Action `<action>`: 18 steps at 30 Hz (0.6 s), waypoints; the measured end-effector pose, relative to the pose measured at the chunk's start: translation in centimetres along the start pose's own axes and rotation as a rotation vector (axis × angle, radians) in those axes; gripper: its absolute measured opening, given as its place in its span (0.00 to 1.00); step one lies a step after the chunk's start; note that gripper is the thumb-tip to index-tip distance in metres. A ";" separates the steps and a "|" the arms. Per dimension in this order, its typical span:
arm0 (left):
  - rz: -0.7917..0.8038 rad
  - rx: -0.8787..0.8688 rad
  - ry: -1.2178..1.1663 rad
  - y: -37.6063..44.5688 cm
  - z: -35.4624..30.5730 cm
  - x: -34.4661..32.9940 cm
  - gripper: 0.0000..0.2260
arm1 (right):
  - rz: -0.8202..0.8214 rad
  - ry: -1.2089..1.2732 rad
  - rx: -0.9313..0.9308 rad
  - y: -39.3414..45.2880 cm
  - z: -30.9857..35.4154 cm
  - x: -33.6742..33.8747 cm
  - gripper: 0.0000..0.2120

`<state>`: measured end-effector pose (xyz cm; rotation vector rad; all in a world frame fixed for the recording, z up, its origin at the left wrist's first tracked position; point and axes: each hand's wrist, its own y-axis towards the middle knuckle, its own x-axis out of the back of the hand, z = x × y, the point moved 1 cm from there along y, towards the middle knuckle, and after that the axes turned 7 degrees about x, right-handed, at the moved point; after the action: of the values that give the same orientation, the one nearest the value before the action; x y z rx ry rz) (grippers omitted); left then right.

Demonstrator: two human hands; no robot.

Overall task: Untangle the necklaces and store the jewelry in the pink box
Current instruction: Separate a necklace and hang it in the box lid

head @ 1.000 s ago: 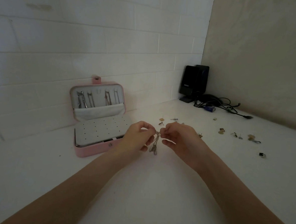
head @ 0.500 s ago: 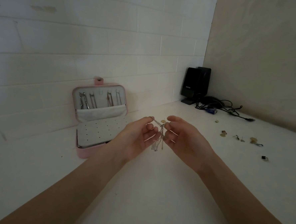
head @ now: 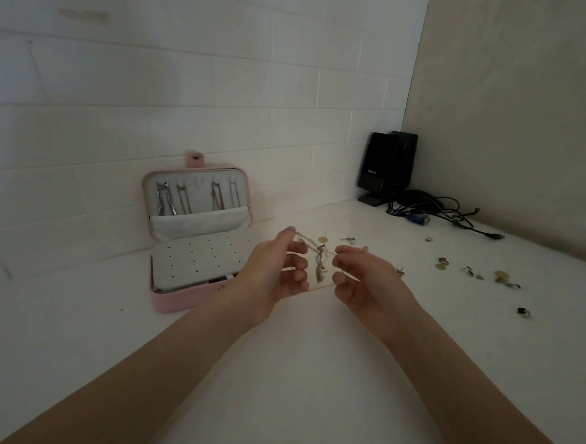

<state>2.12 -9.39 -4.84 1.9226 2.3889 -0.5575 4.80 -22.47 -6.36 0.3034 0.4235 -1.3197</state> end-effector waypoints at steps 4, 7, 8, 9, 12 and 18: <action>-0.001 0.126 -0.215 0.2 -0.3 1.0 0.19 | -0.049 0.128 0.017 0.1 0.1 0.2 0.06; 0.013 0.124 -0.225 0.3 -0.6 1.3 0.19 | 0.017 0.047 -0.013 0.1 0.3 0.1 0.04; 0.020 0.112 -0.235 0.3 -0.8 1.4 0.19 | 0.063 -0.033 -0.020 0.0 0.2 0.1 0.02; 0.025 0.097 -0.246 0.4 -0.9 1.5 0.18 | 0.115 -0.139 -0.017 -0.1 0.2 0.1 0.00; 0.038 0.043 -0.274 0.5 -1.4 1.6 0.16 | 0.221 -0.440 0.024 -0.5 -0.3 -0.2 0.05; 0.006 -0.160 -0.249 0.0 -2.5 1.1 0.11 | 0.153 -0.573 0.053 -0.7 -0.5 -0.4 0.08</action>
<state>2.32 -7.61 -2.82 1.6861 2.2001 -0.5501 4.02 -22.06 -6.61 -0.0073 -0.1165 -1.2052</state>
